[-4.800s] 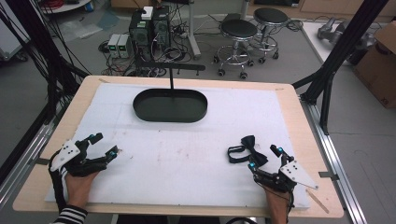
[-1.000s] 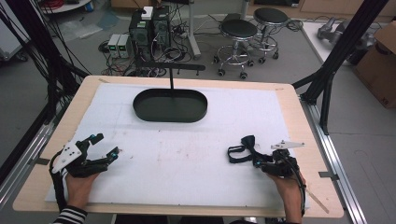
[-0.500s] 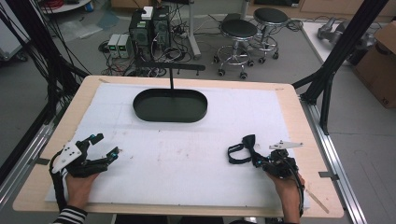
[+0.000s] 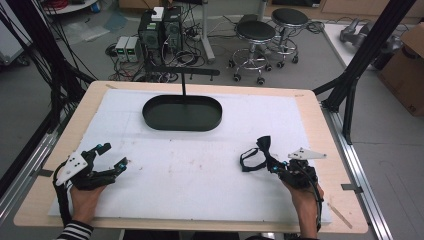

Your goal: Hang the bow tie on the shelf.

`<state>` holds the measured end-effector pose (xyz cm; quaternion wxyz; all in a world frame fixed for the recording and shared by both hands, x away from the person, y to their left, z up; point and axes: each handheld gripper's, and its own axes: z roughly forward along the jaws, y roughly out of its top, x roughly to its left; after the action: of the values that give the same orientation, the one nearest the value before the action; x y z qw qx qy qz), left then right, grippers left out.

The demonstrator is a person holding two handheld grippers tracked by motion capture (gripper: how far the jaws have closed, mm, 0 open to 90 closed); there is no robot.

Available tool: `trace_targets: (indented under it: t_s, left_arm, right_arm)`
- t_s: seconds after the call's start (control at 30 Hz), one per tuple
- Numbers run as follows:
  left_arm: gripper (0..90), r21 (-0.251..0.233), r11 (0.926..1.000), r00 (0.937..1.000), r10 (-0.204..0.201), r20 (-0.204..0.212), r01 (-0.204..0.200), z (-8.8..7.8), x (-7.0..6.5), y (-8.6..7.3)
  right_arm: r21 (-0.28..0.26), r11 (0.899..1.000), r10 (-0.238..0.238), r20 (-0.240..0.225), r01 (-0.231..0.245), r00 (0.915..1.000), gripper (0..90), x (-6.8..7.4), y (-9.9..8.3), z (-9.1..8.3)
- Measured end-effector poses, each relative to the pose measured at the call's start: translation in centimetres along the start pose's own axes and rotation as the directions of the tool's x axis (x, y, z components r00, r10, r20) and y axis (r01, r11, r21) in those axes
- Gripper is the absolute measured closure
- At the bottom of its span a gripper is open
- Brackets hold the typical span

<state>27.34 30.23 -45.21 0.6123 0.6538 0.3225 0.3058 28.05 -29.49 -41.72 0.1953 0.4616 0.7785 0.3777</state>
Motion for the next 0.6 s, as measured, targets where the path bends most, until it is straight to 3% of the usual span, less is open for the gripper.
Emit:
trace_targets:
  t_s: [0.17, 0.3, 0.47, 0.6]
  left_arm:
    - [18.4, 0.001, 1.0, 1.0, 0.003, -0.001, -0.003, 0.0, 0.0, 0.0]
    - [18.4, 0.0, 1.0, 1.0, 0.003, -0.001, -0.003, 0.0, 0.0, 0.0]
    - [18.4, 0.0, 1.0, 1.0, 0.008, 0.001, -0.008, 0.0, -0.1, 0.0]
    - [18.4, 0.0, 1.0, 1.0, 0.004, 0.0, -0.004, 0.0, -0.1, 0.0]
  right_arm:
    - [-0.063, 0.997, -0.035, -0.017, 0.034, 0.9992, 81.4, 0.4, 0.4, 0.0]
    - [-0.152, 0.988, -0.045, -0.034, 0.04, 0.9984, 81.3, 0.8, 0.5, -0.3]
    - [-0.246, 0.969, -0.022, -0.042, 0.011, 0.9989, 81.2, 0.9, 0.7, -0.7]
    - [-0.342, 0.939, -0.045, -0.028, 0.033, 0.9986, 80.9, 1.3, 1.0, -1.0]
